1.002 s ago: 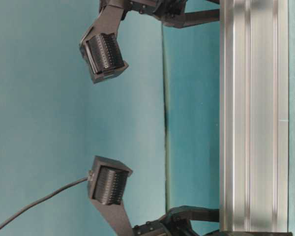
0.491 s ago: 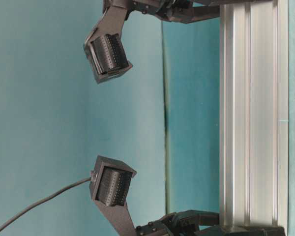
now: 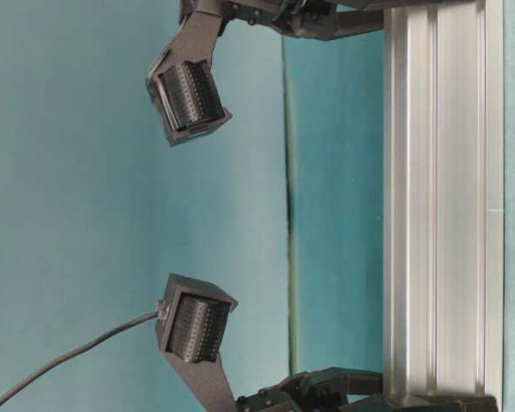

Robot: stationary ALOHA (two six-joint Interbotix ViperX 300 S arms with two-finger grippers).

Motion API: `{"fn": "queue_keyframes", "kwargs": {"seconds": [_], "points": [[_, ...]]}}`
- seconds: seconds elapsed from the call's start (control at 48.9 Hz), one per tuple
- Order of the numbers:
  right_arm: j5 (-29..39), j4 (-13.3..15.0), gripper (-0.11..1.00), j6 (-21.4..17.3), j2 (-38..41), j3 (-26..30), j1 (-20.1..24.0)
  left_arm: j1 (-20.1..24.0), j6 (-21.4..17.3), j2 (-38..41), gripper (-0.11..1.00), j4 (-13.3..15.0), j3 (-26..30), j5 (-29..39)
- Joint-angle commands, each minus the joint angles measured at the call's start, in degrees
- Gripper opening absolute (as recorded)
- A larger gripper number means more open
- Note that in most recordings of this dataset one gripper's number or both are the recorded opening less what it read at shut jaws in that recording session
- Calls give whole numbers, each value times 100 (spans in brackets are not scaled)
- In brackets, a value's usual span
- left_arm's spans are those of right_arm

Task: Lift the metal rail with both hands.
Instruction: 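Close both grippers on the rail, then lift the gripped rail upward off the table with both grippers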

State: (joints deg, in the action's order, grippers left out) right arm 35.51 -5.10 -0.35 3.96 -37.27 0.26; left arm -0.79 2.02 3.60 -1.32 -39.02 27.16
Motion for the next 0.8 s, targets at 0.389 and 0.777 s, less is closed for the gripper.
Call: {"fn": "queue_keyframes", "kwargs": {"seconds": [0.389,0.777], "points": [[1274,-79,39,-272,-747,615,-9,-26,18,-1037,36,0,571,1037],[2540,-70,39,-272,-1107,1292,-44,-35,26,-1415,36,0,1169,2004]]}}
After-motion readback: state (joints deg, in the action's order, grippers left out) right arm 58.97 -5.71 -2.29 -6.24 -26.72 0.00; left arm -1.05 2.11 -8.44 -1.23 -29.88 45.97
